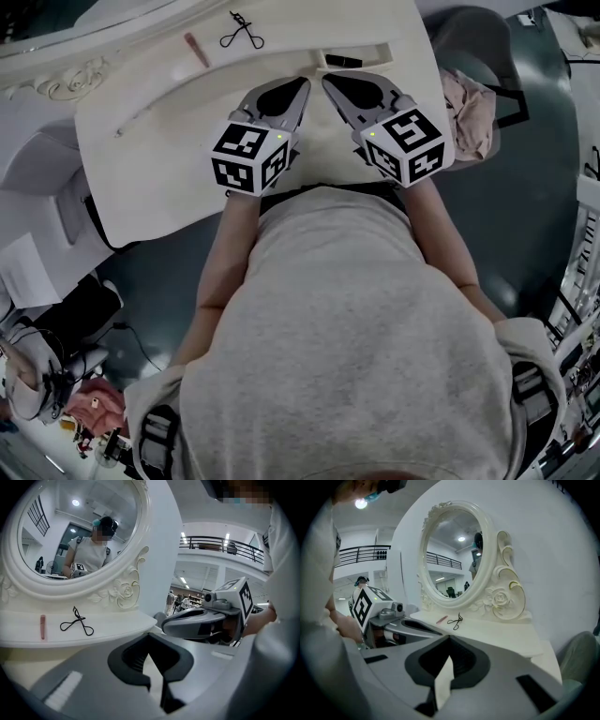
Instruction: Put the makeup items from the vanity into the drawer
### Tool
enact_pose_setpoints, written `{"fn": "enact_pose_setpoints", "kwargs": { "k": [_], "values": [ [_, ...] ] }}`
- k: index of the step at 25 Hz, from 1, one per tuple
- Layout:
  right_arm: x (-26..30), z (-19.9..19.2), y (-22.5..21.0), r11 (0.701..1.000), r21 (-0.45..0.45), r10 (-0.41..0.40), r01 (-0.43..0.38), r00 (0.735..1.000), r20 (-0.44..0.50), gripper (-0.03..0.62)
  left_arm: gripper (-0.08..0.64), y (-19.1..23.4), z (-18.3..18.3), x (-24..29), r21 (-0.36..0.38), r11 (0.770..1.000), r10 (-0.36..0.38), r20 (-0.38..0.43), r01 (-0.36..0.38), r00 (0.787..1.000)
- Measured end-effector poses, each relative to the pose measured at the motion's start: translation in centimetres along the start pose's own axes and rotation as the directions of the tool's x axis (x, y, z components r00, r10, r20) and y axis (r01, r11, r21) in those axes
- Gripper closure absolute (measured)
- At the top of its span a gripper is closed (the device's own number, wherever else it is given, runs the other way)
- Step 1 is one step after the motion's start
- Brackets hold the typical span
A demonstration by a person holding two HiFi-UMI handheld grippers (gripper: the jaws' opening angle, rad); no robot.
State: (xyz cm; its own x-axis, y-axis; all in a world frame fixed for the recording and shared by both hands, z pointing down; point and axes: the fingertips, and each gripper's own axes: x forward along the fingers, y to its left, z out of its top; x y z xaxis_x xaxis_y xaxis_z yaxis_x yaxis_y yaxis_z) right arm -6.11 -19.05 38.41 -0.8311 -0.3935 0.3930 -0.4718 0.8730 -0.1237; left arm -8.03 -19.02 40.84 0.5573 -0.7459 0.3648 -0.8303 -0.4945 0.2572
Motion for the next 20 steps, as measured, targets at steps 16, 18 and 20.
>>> {"fn": "enact_pose_setpoints", "kwargs": {
  "k": [16,18,20],
  "values": [
    [-0.4,-1.5,1.1,1.0,0.011,0.002,-0.002,0.999,-0.038,0.584,0.551,-0.4,-2.0,0.3,-0.022,1.0,-0.003,-0.076,0.001,0.997],
    [-0.5,-1.5,1.1,1.0,0.014,0.004,-0.003,0.999,-0.038,0.584,0.551,-0.4,-2.4,0.2,-0.028,1.0,-0.005,-0.089,0.002,0.996],
    [-0.5,-1.6,1.2,1.0,0.014,0.006,-0.005,0.999,-0.038,0.584,0.551,-0.5,-2.7,0.2,-0.027,1.0,-0.006,-0.103,0.004,0.995]
  ]
}}
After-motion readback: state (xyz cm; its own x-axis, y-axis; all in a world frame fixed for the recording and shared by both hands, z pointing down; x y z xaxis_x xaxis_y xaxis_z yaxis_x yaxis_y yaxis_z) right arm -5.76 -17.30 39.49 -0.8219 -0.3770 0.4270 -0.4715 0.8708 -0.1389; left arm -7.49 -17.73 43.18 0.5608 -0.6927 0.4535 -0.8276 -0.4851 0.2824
